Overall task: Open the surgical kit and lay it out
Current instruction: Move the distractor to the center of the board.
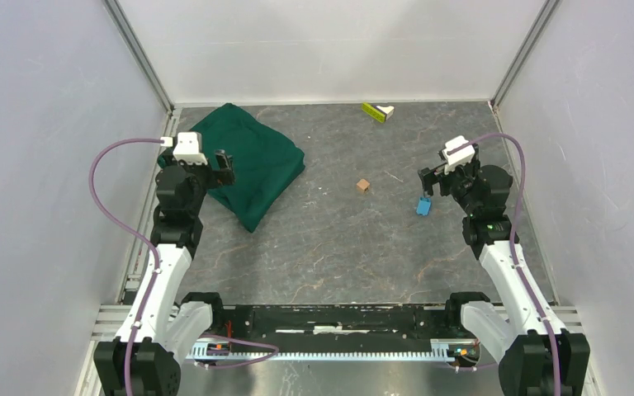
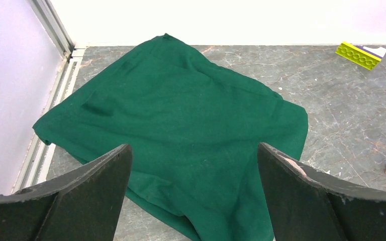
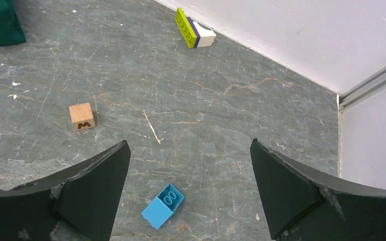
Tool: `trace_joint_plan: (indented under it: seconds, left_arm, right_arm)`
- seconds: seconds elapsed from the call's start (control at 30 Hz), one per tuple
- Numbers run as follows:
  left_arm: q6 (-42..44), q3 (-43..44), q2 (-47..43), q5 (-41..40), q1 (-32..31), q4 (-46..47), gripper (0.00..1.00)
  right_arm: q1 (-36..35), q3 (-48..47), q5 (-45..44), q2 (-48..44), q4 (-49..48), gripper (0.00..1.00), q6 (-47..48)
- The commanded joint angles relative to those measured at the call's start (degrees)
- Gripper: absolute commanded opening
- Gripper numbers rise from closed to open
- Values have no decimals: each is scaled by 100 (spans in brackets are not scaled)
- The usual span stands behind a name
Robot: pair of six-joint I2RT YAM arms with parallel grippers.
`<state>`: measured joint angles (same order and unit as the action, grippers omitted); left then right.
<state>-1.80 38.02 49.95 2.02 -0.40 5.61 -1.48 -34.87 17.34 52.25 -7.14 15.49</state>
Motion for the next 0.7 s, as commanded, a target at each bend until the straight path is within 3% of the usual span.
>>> trace_joint_plan:
  seconds: [0.0,0.27,0.43,0.67]
  left_arm:
    - [-128,-30,-116,-172,14,8,100]
    - [170,142,-38,-482,23,-333,100]
    - [470,403,29,224,31,-843,100]
    - [538,311,54,1243,30,-859,100]
  right_arm:
    - [-4,-46,193,-89,-25,97,90]
    - [-57,-145,748,-115,319,97,600]
    - [-1489,-309,-980,244,531,97,1380]
    - [-2417,-1136,-1464,1796,630,97,1577]
